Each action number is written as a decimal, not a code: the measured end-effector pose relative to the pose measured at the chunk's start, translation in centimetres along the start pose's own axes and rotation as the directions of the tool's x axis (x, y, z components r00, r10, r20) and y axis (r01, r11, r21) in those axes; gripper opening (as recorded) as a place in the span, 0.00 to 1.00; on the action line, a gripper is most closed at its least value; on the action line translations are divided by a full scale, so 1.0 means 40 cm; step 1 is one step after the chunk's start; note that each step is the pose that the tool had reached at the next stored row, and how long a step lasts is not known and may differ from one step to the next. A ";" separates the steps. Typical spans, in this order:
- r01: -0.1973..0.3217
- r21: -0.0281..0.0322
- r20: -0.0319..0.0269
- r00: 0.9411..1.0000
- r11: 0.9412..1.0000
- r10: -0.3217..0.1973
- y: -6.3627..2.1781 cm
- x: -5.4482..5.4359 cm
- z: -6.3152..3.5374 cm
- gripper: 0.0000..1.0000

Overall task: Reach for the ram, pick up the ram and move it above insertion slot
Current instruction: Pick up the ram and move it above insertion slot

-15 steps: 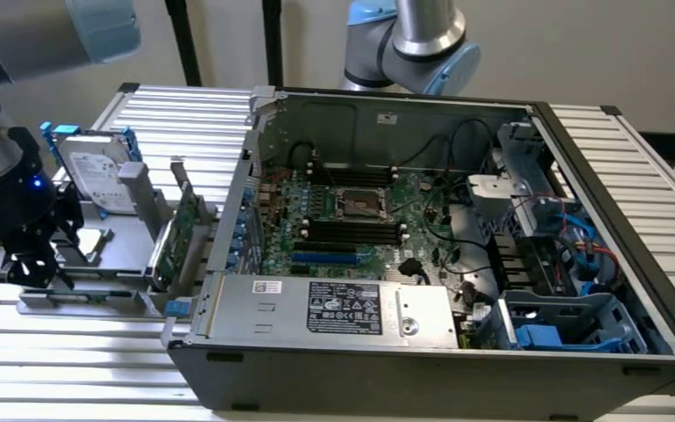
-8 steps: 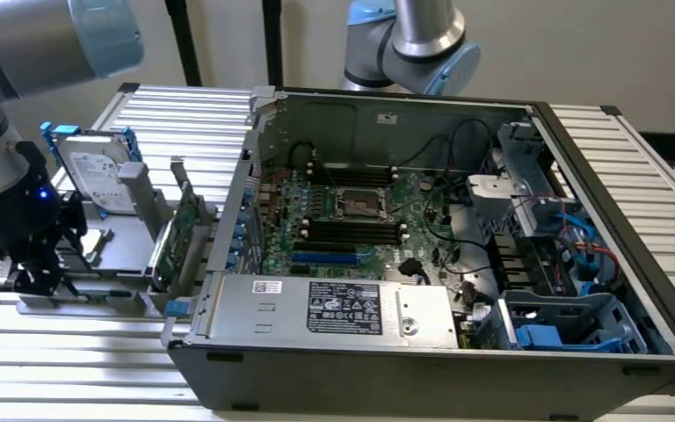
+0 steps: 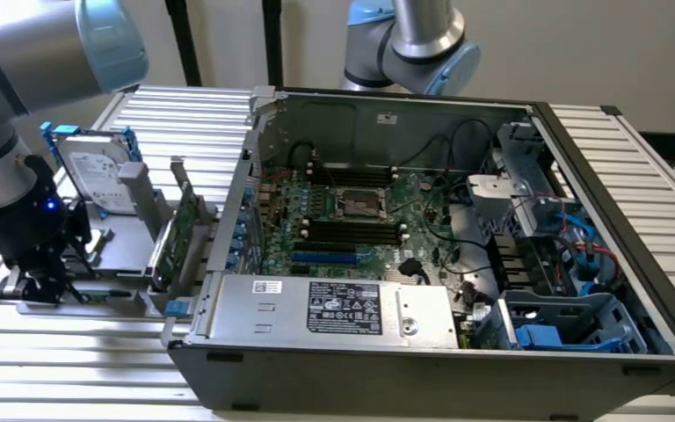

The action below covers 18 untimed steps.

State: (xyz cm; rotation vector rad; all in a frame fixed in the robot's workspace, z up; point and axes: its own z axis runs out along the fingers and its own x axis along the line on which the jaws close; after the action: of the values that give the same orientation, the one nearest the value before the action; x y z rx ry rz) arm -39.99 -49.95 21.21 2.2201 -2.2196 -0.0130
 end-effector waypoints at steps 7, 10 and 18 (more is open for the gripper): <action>0.002 0.000 0.001 1.000 1.000 -0.002 0.000 -0.003 0.026 0.42; 0.005 0.000 0.001 1.000 1.000 -0.005 0.000 -0.008 0.029 0.42; 0.021 0.000 0.001 1.000 1.000 -0.021 0.000 -0.014 0.033 0.42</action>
State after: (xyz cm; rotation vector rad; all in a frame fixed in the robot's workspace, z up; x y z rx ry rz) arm -39.99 -49.39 19.88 2.2435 -2.1971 -0.0146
